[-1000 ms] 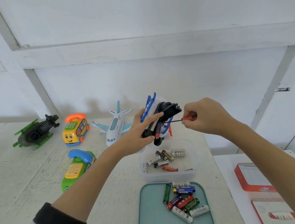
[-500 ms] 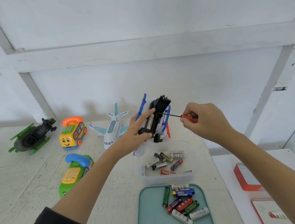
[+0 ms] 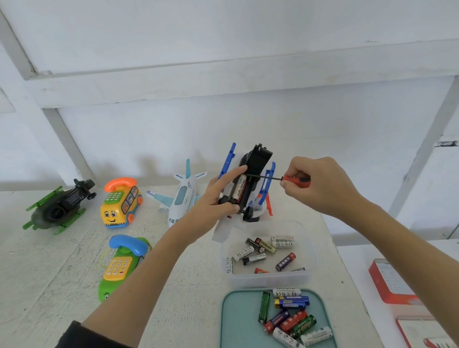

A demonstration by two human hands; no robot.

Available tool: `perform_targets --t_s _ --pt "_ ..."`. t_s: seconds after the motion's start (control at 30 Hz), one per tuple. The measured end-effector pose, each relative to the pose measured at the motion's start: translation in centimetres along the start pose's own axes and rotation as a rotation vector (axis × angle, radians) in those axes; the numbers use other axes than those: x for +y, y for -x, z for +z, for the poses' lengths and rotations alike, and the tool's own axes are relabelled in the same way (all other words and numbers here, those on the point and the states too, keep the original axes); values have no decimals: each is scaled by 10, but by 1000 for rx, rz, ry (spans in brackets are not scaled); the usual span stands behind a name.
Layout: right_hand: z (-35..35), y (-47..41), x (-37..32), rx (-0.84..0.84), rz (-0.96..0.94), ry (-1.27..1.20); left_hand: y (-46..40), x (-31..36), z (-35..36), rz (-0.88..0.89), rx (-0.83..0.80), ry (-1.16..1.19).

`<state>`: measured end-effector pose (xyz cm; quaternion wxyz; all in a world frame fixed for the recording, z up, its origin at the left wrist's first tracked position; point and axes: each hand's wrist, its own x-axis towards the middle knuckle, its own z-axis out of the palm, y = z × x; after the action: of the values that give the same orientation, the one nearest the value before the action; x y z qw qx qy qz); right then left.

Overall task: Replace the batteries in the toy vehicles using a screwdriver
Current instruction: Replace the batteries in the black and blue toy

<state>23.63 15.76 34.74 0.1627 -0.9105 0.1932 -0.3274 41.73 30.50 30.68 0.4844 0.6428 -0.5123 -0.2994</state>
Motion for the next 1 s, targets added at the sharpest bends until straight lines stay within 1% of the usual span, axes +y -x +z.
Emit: perform_targets --t_s 0.17,0.33,0.43,0.57,0.67,0.8,0.93,1.0 --pt "-8 -4 5 -86 49 -55 1 -2 -2 1 -60 -50" --pt "-21 -3 11 -116 102 -116 -2 -3 -4 -4 -49 -122" --pt "-29 2 14 -155 140 -131 -6 -1 -5 10 -59 -209" --pt "-36 8 17 -207 158 -58 -12 -3 -5 25 -66 -303" --pt "-36 11 15 -187 145 10 -14 -4 -3 36 -72 -352" --pt "-29 14 11 -153 130 6 -15 -2 -1 26 -71 -308" --pt "-16 20 4 -137 88 -36 -9 -3 3 64 -26 -165" --pt "-9 24 -1 -135 59 -31 -6 -2 4 84 -2 -129"
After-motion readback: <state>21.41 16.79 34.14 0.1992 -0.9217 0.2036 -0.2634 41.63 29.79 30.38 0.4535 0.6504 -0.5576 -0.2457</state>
